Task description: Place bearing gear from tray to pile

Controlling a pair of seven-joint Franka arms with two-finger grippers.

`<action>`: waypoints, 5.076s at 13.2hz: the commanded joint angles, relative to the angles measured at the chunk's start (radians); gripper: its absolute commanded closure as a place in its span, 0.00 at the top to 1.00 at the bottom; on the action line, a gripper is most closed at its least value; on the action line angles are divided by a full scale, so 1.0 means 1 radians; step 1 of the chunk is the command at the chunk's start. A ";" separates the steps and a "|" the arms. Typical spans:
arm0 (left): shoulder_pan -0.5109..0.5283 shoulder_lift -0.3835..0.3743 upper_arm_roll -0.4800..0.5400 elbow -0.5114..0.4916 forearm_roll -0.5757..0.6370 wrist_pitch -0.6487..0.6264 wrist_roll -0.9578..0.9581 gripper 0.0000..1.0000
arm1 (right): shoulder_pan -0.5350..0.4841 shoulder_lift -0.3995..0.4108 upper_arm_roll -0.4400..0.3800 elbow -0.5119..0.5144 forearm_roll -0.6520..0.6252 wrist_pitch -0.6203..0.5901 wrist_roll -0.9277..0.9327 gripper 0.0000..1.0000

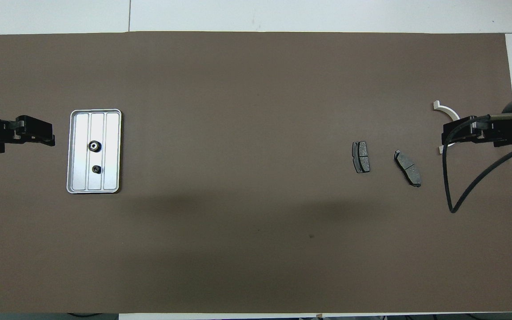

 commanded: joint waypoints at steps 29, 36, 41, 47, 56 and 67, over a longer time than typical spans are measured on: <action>0.054 0.285 0.009 -0.343 0.011 0.629 -0.036 0.78 | -0.002 -0.040 0.011 -0.006 0.010 -0.002 -0.042 1.00; 0.068 0.312 0.009 -0.367 0.011 0.700 -0.030 0.66 | 0.003 -0.063 0.012 -0.041 0.016 -0.022 -0.044 1.00; 0.068 0.328 0.009 -0.367 0.011 0.734 -0.029 0.61 | 0.004 -0.065 0.015 -0.043 0.015 -0.022 -0.050 1.00; 0.060 0.335 0.009 -0.337 0.011 0.688 -0.033 0.24 | 0.004 -0.065 0.041 -0.043 0.015 -0.031 -0.051 1.00; -0.307 0.412 0.009 -0.039 -0.015 0.471 -0.592 0.20 | -0.005 -0.066 0.040 -0.044 0.016 -0.037 -0.050 1.00; -0.492 0.423 0.009 -0.208 -0.018 0.701 -0.820 0.55 | 0.019 -0.072 0.046 -0.069 0.016 -0.030 -0.032 1.00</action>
